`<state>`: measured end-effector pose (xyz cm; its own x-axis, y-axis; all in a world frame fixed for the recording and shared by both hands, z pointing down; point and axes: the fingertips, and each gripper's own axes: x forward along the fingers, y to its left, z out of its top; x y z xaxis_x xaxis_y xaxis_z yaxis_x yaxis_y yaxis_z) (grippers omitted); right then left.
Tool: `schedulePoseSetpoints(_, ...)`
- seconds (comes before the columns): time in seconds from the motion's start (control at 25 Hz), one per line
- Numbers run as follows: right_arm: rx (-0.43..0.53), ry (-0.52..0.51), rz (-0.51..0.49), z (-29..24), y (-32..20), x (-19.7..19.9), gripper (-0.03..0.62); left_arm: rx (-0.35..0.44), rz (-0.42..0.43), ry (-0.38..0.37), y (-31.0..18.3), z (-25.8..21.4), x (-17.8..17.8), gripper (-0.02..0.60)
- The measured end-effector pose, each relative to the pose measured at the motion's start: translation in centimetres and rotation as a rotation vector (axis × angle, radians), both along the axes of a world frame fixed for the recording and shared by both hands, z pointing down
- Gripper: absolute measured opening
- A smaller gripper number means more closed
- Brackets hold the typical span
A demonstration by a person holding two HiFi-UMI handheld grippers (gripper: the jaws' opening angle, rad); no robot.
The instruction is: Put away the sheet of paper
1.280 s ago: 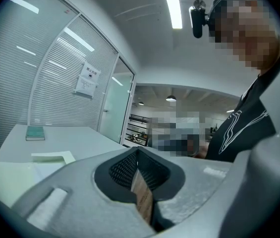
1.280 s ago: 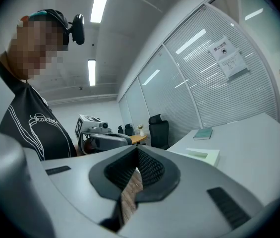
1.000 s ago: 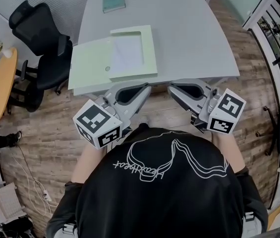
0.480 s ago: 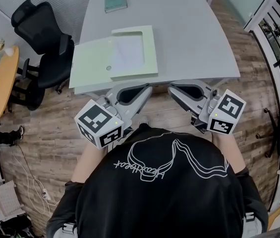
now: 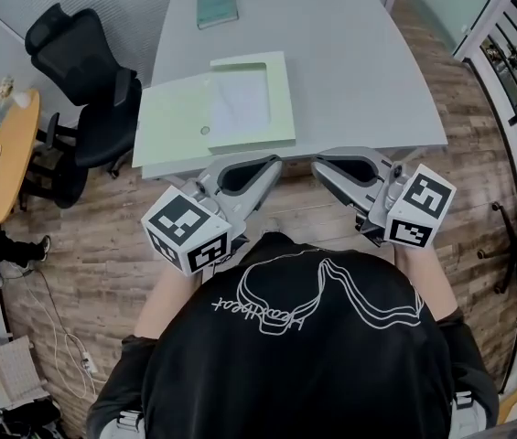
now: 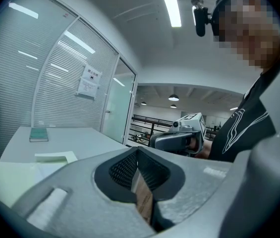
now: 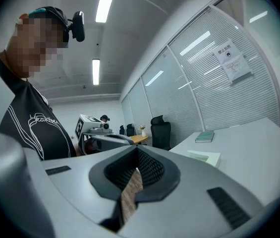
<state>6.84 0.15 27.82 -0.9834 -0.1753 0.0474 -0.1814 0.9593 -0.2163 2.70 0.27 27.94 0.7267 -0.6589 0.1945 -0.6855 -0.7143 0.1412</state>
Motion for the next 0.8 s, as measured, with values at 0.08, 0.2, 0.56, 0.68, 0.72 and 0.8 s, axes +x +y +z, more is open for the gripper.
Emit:
schedulePoseSetpoints(0.08,0.006,0.0,-0.003,0.0,0.0,0.0,0.008,0.001,-0.004,-0.003,0.0,0.2,0.1,0.011)
schedulePoseSetpoints(0.2,0.014,0.003,-0.011,0.0,0.0,0.0,0.008,0.001,-0.014,-0.005,0.0,0.5,0.1,0.011)
schedulePoseSetpoints(0.56,0.004,-0.001,-0.012,0.3,-0.2,-0.1,0.008,-0.013,-0.058,0.025,-0.4,0.8,-0.7,0.011)
schedulePoseSetpoints(0.68,-0.002,0.002,-0.012,0.6,0.0,-0.2,0.008,-0.021,-0.054,0.029,-0.3,1.1,-0.6,0.011)
schedulePoseSetpoints(0.72,-0.005,0.003,-0.013,0.7,0.0,-0.2,0.008,-0.024,-0.053,0.029,-0.3,1.2,-0.5,0.011)
schedulePoseSetpoints(0.8,-0.01,0.006,-0.015,0.9,0.0,-0.2,0.008,-0.028,-0.049,0.03,-0.4,1.4,-0.3,0.011)
